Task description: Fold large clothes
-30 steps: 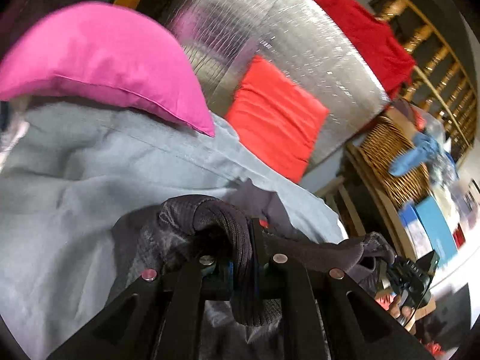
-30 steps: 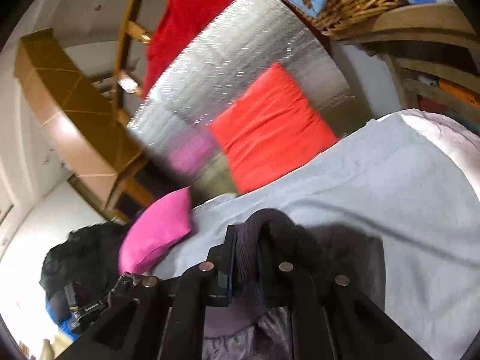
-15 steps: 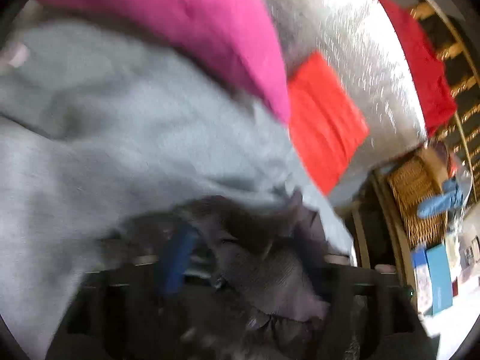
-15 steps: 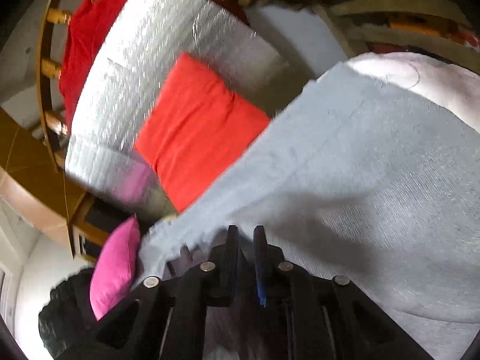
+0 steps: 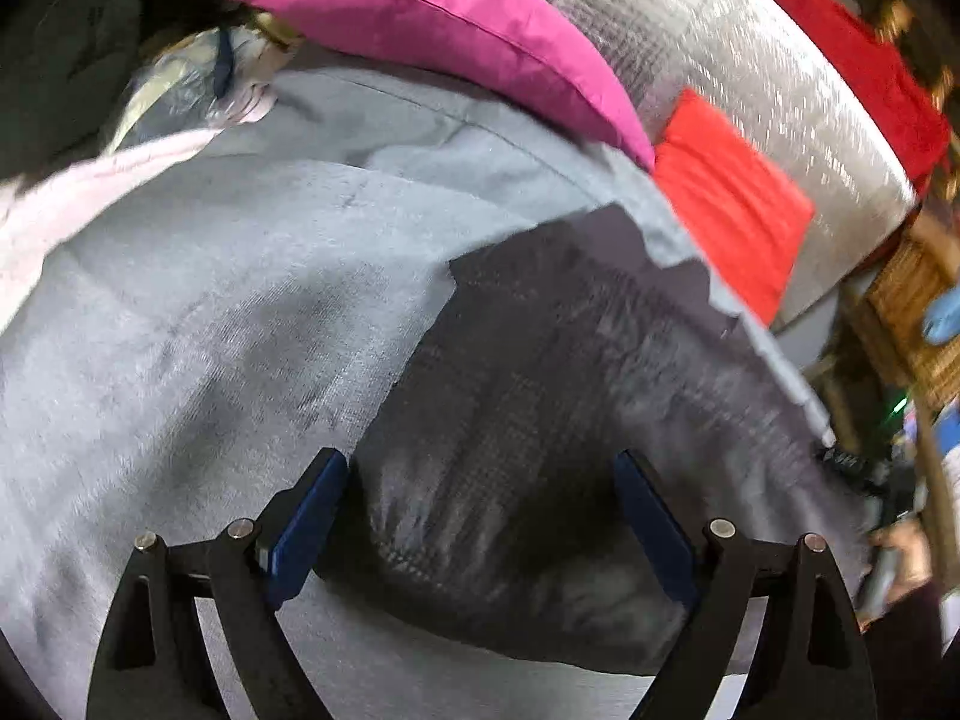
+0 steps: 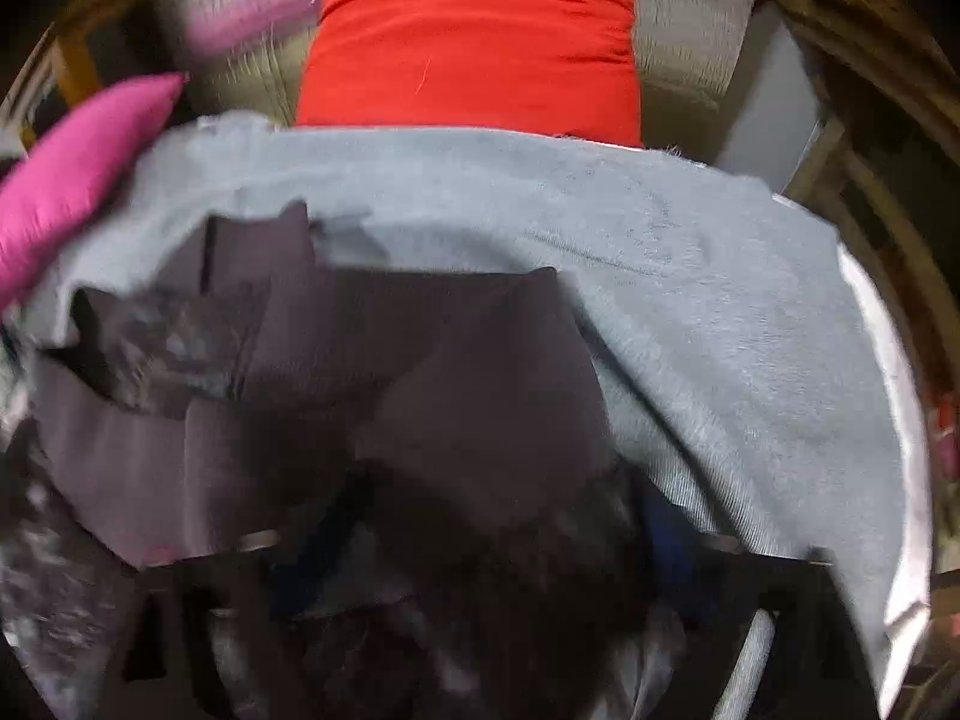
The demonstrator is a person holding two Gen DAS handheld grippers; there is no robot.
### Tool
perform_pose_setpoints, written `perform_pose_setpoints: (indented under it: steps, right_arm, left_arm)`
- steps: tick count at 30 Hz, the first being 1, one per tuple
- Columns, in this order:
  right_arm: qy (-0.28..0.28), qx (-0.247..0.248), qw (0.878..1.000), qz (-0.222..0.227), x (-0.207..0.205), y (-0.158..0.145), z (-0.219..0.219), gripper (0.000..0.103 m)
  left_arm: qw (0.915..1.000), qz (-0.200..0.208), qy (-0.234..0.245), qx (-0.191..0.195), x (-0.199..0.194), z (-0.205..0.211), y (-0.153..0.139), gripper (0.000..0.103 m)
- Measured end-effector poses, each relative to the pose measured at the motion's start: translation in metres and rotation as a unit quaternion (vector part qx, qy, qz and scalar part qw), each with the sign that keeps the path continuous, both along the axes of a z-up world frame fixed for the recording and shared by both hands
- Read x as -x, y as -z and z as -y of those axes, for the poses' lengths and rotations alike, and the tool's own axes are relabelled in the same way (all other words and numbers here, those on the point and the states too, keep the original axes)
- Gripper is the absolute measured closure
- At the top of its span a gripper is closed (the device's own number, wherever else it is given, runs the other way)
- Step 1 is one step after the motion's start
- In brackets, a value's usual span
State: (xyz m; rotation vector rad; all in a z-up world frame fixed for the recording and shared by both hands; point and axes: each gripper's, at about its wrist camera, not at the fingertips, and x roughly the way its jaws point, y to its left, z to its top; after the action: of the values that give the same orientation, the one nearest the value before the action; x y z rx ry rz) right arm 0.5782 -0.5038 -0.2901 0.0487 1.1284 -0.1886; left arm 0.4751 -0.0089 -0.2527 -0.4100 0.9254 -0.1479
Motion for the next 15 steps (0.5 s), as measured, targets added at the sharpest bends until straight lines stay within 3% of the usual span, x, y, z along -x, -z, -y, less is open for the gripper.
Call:
perform_pose_setpoints:
  steps: [1, 3, 5, 6, 9, 11, 12, 14, 15]
  right_arm:
    - [0.003, 0.035, 0.999, 0.007, 0.004, -0.006, -0.005, 0.075]
    - [0.008, 0.093, 0.995, 0.031, 0.007, -0.018, -0.01, 0.081]
    - [0.049, 0.133, 0.987, 0.072, 0.007, -0.029, 0.001, 0.082]
    - [0.069, 0.122, 0.987, 0.081, 0.006, -0.03, 0.009, 0.082]
    - [0.14, 0.05, 0.986, 0.07, -0.001, -0.01, 0.042, 0.082]
    - [0.188, -0.02, 0.979, 0.082, 0.002, -0.004, 0.056, 0.077]
    - [0.209, -0.078, 0.969, 0.105, 0.009, -0.007, 0.062, 0.074]
    - [0.24, -0.202, 0.937, 0.155, 0.026, -0.016, 0.08, 0.057]
    - [0.248, -0.235, 0.924, 0.174, 0.034, -0.021, 0.084, 0.028]
  left_arm:
    - [1.0, 0.006, -0.003, -0.004, -0.001, 0.001, 0.0, 0.013]
    - [0.9999, 0.005, -0.009, -0.004, -0.005, 0.003, 0.002, 0.013]
    - [1.0, 0.004, -0.009, 0.001, -0.006, 0.005, -0.001, 0.013]
    - [0.9999, 0.009, -0.011, 0.002, -0.004, 0.004, -0.005, 0.013]
    - [0.9998, 0.011, -0.012, 0.005, -0.004, 0.004, -0.009, 0.013]
    - [0.9999, 0.002, -0.009, -0.004, -0.006, 0.003, -0.007, 0.013]
    - [0.9999, -0.008, -0.007, -0.007, -0.008, 0.003, -0.004, 0.013]
    - [0.9998, -0.021, -0.003, -0.002, -0.009, 0.001, 0.002, 0.013]
    - [0.9996, -0.028, -0.005, 0.002, -0.01, -0.001, 0.005, 0.013]
